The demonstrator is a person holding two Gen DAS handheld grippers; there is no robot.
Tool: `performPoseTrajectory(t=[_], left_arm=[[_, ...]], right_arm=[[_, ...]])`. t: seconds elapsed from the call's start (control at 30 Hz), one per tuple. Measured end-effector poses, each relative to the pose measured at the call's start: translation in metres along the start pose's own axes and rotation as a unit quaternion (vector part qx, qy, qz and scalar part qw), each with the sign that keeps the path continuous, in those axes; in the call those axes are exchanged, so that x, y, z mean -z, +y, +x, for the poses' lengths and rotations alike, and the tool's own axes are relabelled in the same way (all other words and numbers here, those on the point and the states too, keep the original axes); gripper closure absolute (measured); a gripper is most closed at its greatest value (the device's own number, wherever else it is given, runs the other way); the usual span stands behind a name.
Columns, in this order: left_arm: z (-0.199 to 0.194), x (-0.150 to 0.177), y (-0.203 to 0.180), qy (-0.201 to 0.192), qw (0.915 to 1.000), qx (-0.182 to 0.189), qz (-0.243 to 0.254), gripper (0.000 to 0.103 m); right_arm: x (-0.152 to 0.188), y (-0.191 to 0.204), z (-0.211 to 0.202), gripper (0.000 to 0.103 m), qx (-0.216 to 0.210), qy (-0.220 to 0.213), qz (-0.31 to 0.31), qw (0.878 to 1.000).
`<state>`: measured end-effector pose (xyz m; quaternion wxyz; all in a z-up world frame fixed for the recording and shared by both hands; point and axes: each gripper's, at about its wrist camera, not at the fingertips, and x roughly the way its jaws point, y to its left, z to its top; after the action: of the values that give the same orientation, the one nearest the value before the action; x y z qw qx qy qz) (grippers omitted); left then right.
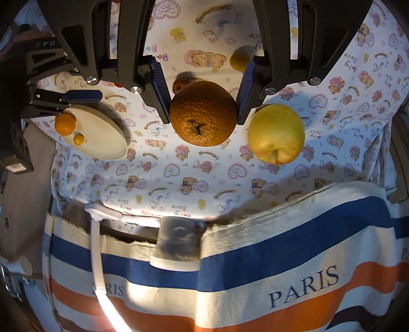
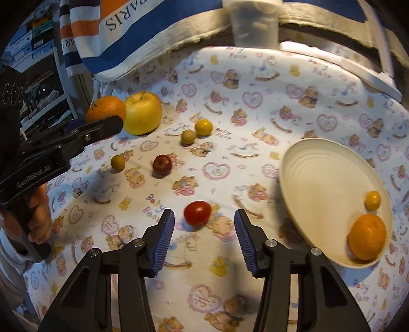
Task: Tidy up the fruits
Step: 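Lift the orange with the left tool while the right tool grasps the red cherry tomato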
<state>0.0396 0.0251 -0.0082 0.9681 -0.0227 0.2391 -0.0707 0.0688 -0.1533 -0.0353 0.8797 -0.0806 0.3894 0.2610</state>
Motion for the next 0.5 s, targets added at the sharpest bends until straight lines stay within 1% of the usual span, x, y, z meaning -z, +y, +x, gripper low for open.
performPoseTrajectory(t=[0.13, 0.23, 0.4, 0.47, 0.5], left_arm=[[-0.002, 0.000, 0.007, -0.010, 0.9999, 0.003, -0.013, 0.055], [-0.002, 0.000, 0.008, -0.010, 0.9998, 0.003, -0.019, 0.055], [-0.005, -0.001, 0.009, -0.016, 0.9996, -0.001, -0.023, 0.055], [-0.005, -0.001, 0.010, -0.016, 0.9995, 0.000, -0.027, 0.055], [-0.005, -0.001, 0.010, -0.015, 0.9995, -0.001, -0.028, 0.055]], right_arm=[[-0.005, 0.007, 0.008, 0.053, 0.006, 0.007, -0.020, 1.000], [-0.007, 0.010, 0.016, 0.056, 0.011, 0.018, -0.029, 0.999], [-0.006, 0.009, 0.029, 0.059, 0.013, 0.031, -0.026, 0.999], [-0.005, 0.008, 0.032, 0.065, 0.011, 0.035, -0.020, 0.999], [-0.005, 0.007, 0.033, 0.065, 0.010, 0.036, -0.018, 0.999]])
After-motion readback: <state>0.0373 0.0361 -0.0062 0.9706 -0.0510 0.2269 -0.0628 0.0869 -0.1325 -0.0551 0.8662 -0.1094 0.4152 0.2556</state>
